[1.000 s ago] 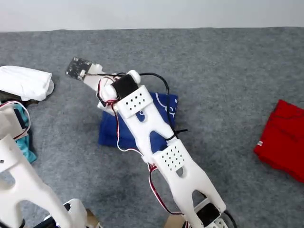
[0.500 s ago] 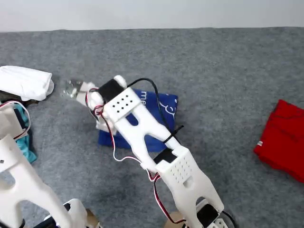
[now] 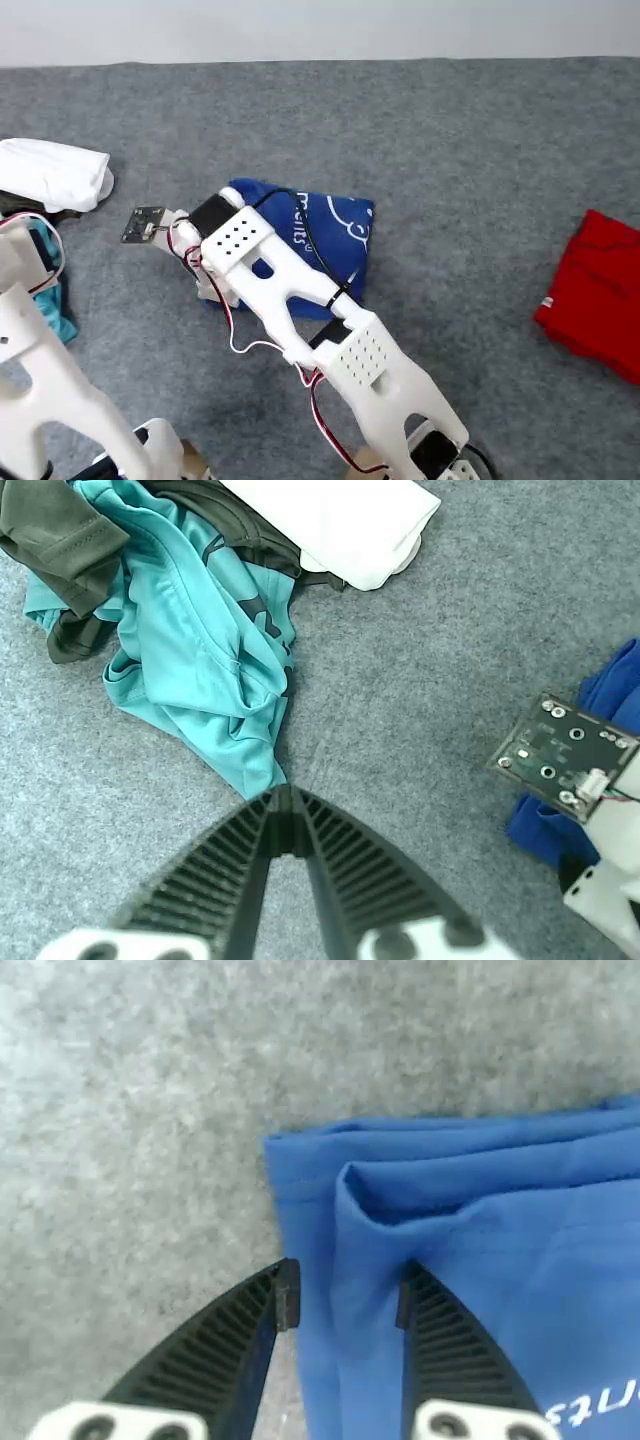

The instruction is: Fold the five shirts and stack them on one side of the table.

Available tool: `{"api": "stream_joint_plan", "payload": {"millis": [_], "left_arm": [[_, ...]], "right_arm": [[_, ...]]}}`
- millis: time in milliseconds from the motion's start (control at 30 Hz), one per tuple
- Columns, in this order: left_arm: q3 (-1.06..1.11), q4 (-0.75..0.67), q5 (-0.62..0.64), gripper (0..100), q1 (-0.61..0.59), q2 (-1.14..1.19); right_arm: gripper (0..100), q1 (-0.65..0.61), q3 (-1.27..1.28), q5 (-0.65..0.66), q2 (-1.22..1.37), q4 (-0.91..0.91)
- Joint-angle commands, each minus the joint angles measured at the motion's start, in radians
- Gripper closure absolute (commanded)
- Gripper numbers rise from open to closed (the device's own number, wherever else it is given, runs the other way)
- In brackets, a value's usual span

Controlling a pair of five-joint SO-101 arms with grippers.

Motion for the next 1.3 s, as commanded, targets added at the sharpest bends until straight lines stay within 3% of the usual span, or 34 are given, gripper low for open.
{"api": "stream_joint_plan", "payload": {"millis": [0,167,400,867,1167,1267], "left_arm": [[-0.002,0.018,0.002,100,0.000,-0.026],[-0.002,0.020,0.002,100,0.000,-0.026],[-0.002,0.020,0.002,100,0.000,-0.026],[-0.002,0.020,0.002,100,0.000,-0.026],[-0.002,0.020,0.002,100,0.002,-0.026],[-0.002,0.020,0.002,100,0.000,-0.026]], "right_arm": [[82.9,0.010,-0.006,0.005,-0.004,-0.047],[83.9,0.050,-0.006,0.006,0.005,-0.108],[98.6,0.048,-0.025,0.009,-0.027,-0.059],[98.7,-0.004,-0.150,0.011,-0.101,0.114],[97.6,-0.036,-0.155,0.011,0.042,0.025],[89.4,-0.010,-0.155,0.011,0.076,0.012]]}}
